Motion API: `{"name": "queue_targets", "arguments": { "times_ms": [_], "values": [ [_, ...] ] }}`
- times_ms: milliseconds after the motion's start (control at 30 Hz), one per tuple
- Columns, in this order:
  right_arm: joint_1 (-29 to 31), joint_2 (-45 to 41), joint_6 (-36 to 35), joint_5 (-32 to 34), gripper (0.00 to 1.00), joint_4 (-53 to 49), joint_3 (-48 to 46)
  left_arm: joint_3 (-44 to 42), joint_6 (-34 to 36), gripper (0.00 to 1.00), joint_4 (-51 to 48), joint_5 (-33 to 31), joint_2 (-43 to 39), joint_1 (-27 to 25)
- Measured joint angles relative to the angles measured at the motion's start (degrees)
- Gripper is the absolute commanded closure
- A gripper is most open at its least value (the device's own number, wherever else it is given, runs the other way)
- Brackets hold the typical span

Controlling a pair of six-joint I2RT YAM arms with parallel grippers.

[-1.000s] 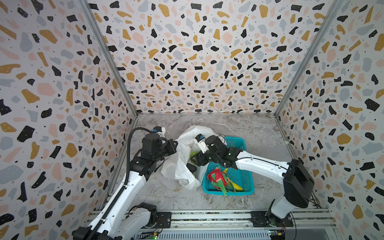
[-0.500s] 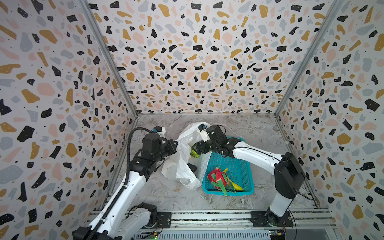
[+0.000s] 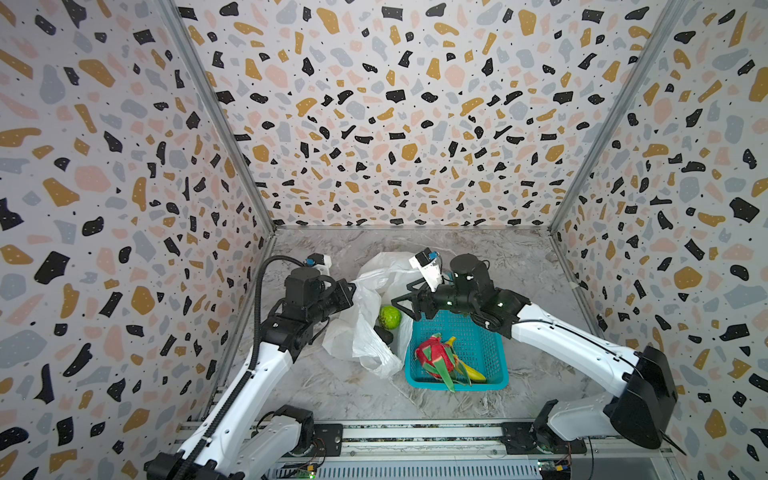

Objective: Place the fruits into the plastic bag
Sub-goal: 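Lower the custard apple into the bag and open the right gripper, then lower the right gripper onto the dark avocado in the basket and grasp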

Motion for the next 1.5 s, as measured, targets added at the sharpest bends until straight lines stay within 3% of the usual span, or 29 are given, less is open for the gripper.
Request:
{"name": "queue_targets", "arguments": {
  "times_ms": [167, 367, 433, 567, 900, 1300, 1500],
  "values": [
    [-8.28, -8.26, 2.16, -5.62, 0.19, 3.89, -3.76, -0.09, -0.02, 1.00, 1.07, 1.31, 0.04, -0.42],
    [-23.52, -15.56, 7.37, -6.78, 0.19, 9.60, -10.23, -0.33, -0.22, 1.00, 1.16, 0.85, 0.48, -0.24],
    [-25.44, -15.54, 8.55, -7.30, 0.19, 9.81, -11.32, -0.37, -0.22, 1.00, 1.18, 0.85, 0.59, -0.24],
    [-25.79, -13.84, 9.75, -6.14, 0.19, 7.89, -12.37, -0.44, -0.24, 1.00, 1.18, 0.85, 0.72, -0.24],
    [-25.18, 0.79, 7.91, 10.86, 0.23, -7.50, -7.54, -0.44, -0.26, 1.00, 1.18, 0.85, 1.05, -0.24],
    [-19.76, 14.43, 6.08, 25.57, 0.23, -16.55, -1.79, -0.46, -0.26, 1.00, 1.20, 0.87, 1.07, -0.24],
    [-15.02, 22.18, 8.94, 35.08, 0.22, -19.32, 1.90, -0.46, -0.26, 1.00, 1.20, 0.87, 1.07, -0.24]
  ]
}}
